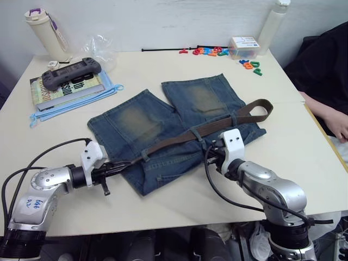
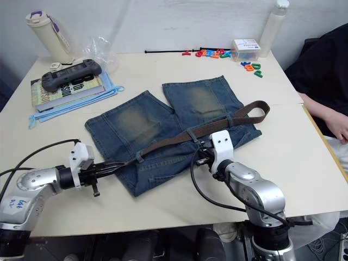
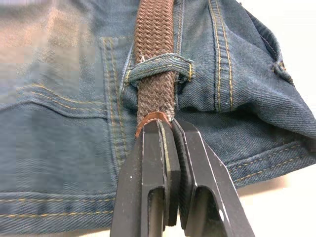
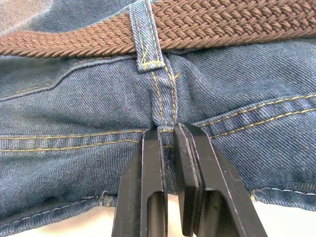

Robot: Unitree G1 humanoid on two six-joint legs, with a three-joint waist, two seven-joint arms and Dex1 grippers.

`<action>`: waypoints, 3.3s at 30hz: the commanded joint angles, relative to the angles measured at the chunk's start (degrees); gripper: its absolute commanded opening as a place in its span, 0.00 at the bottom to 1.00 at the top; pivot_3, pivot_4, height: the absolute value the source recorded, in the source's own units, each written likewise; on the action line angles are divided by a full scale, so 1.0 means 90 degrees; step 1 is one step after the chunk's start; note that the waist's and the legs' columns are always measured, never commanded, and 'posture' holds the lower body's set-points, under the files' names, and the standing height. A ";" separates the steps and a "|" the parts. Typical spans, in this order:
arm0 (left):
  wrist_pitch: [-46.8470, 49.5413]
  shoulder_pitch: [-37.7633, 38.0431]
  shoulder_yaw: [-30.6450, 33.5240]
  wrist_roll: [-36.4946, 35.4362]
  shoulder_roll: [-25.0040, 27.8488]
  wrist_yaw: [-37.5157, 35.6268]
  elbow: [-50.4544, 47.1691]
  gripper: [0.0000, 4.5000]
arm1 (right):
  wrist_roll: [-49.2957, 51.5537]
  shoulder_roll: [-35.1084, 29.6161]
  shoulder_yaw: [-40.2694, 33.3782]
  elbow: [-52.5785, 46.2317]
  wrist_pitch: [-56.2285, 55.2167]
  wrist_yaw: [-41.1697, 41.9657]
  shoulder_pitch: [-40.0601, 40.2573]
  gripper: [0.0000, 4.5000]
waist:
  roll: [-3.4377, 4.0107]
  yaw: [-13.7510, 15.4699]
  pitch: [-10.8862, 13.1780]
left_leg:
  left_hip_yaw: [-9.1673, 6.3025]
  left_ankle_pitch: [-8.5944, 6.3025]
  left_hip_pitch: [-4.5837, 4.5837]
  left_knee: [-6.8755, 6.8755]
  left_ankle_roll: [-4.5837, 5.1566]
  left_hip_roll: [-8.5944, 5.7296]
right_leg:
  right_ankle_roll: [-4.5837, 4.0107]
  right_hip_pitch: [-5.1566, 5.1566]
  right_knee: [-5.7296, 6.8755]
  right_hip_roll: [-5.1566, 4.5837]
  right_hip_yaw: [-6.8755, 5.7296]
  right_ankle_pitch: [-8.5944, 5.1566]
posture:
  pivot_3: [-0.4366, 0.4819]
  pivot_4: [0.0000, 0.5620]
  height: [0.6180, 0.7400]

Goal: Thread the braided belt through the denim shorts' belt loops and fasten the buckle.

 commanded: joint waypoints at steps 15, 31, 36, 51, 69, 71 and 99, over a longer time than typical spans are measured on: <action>-0.4199 0.1396 0.1777 0.2261 0.1180 0.0538 0.2821 0.01 | -0.0277 -0.0040 0.0064 0.0617 0.0122 -0.0141 -0.0005 0.00 | 0.0007 -0.0053 0.0005 | 0.0005 0.0013 0.0001 -0.0073 -0.0023 0.0002 | -0.0027 -0.0040 -0.0032 0.0004 0.0000 0.0011 | 0.48 0.27 0.82; -0.7417 0.1549 0.1996 0.3185 0.2605 0.2756 0.8287 0.01 | -0.0218 -0.0102 0.0109 0.0723 0.0266 0.0002 -0.0324 0.00 | -0.0087 -0.0057 -0.0011 | 0.0074 0.0009 -0.0006 -0.0106 -0.0017 0.0019 | -0.0028 -0.0115 -0.0051 -0.0011 0.0007 0.0027 | 0.48 0.27 0.82; -0.7395 0.1154 0.1884 0.2742 0.2338 0.2352 0.7995 0.01 | -0.0223 -0.0136 0.0119 0.0752 0.0305 0.0048 -0.0387 0.00 | -0.0089 -0.0055 -0.0013 | 0.0091 0.0009 -0.0006 -0.0124 -0.0017 0.0030 | -0.0047 -0.0115 -0.0066 -0.0009 0.0009 0.0039 | 0.48 0.27 0.82; -0.3236 0.1651 0.1463 0.0000 0.1397 0.0574 0.1156 0.64 | 0.0098 -0.0721 -0.0640 0.0458 0.0638 0.0518 -0.0922 0.97 | -0.0088 -0.0099 -0.0003 | 0.0149 0.0028 -0.0012 -0.0086 -0.0045 0.0043 | -0.0019 -0.0098 -0.0062 -0.0016 0.0009 0.0068 | 0.48 0.27 0.82; -0.1910 0.0199 -0.1790 0.1357 0.0245 0.0312 -0.0892 0.64 | -0.1460 -0.3798 0.0263 0.1132 -0.2154 0.2160 -0.0940 0.97 | 0.0017 -0.0025 0.0077 | 0.0188 0.0031 -0.0022 0.0033 -0.0021 0.0072 | -0.0010 -0.0103 0.0024 0.0018 0.0005 0.0067 | 0.48 0.27 0.82; -0.1921 0.0099 -0.1920 0.1488 0.0142 0.0284 -0.0809 0.64 | -0.2039 -0.4152 0.0723 0.1265 -0.3133 0.2416 -0.0726 0.97 | 0.0015 -0.0033 0.0078 | 0.0191 0.0025 -0.0025 0.0040 -0.0016 0.0072 | -0.0007 -0.0103 0.0021 0.0018 0.0003 0.0065 | 0.48 0.27 0.82; -0.2658 -0.0445 -0.2100 0.2887 0.0121 0.0306 0.0266 0.00 | -0.4512 -0.3053 0.1696 0.2995 -0.6330 0.3417 -0.0558 0.02 | -0.0017 -0.0052 0.0068 | 0.0203 0.0004 0.0002 0.0157 -0.0056 0.0135 | -0.0039 -0.0081 0.0112 0.0040 0.0027 0.0059 | 0.48 0.27 0.82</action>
